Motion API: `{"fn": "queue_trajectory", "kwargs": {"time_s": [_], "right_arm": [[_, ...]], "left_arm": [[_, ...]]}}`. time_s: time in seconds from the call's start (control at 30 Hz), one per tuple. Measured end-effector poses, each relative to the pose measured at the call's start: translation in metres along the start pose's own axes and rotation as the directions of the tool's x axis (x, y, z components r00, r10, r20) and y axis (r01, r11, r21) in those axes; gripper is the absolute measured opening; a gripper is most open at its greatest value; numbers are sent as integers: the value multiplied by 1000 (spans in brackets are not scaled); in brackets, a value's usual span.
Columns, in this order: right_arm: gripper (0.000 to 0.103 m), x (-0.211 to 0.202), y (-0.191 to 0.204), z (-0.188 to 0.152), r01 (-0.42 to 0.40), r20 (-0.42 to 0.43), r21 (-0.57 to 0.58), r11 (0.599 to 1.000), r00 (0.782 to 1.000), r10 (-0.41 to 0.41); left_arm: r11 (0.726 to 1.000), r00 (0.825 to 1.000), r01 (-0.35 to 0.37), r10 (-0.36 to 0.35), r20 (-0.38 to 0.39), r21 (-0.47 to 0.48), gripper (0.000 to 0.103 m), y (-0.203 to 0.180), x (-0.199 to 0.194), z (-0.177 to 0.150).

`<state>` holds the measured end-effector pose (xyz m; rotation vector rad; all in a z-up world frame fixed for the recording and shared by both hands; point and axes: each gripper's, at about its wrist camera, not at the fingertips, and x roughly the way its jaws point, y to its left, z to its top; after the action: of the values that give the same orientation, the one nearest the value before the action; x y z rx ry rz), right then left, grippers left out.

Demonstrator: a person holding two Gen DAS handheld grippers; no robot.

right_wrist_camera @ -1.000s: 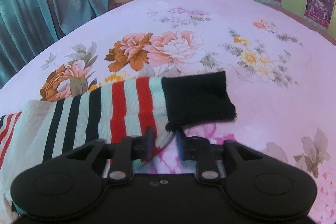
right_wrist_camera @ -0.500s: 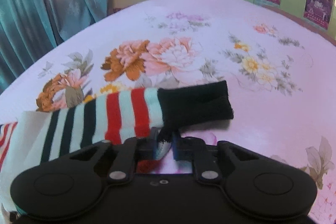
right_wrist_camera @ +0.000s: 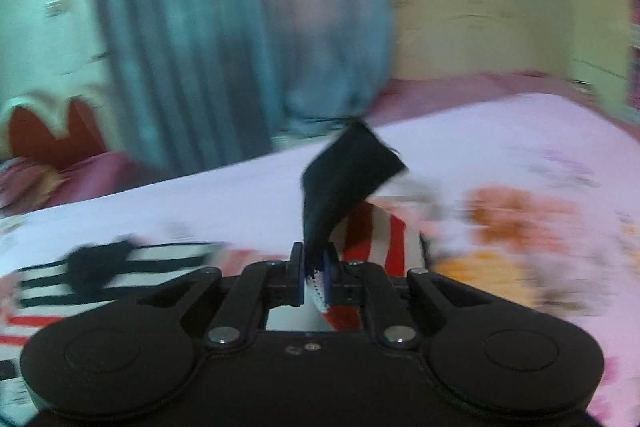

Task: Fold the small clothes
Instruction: 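Lift the sleeve with the right gripper and fold it across the sweater body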

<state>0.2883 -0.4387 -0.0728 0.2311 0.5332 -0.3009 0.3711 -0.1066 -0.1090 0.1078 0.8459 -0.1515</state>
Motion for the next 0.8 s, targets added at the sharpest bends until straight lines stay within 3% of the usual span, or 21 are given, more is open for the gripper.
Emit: {"fn": "queue_trajectory", "kwargs": {"time_s": [0.1, 0.23, 0.4, 0.47, 0.6, 0.7, 0.73, 0.77, 0.8], "right_arm": [[8, 13, 65, -14, -126, -51, -65, 990, 991, 122], [9, 35, 125, -45, -230, -171, -95, 969, 962, 211], [28, 52, 165, -79, -295, -309, -105, 950, 917, 251], [39, 45, 168, -79, -295, -298, -108, 950, 921, 252], [45, 14, 140, -73, -204, -220, -161, 966, 961, 167], [49, 0, 108, -75, -120, -188, -166, 979, 978, 88], [49, -4, 99, -75, -94, -181, -161, 983, 981, 64], [49, -8, 90, -76, -68, -174, -153, 986, 984, 41], [49, -10, 81, -77, -38, -169, -144, 989, 985, 14]], "left_arm": [[1000, 1000, 4, -4, -1, -28, 103, 15, 2, 2], [998, 1000, 18, -18, -14, -54, 103, 32, 9, 2], [992, 992, 104, -109, -57, -76, 103, 34, 22, 0], [981, 981, 168, -175, -78, -93, 103, 28, 28, 0], [953, 953, 278, -289, -91, -117, 103, 9, 39, -2], [936, 933, 331, -343, -105, -118, 102, -9, 51, -3], [931, 929, 343, -355, -99, -122, 96, -14, 52, -3], [926, 925, 357, -369, -91, -123, 78, -18, 55, -3], [916, 914, 381, -393, -96, -127, 71, -22, 60, -3]]}}
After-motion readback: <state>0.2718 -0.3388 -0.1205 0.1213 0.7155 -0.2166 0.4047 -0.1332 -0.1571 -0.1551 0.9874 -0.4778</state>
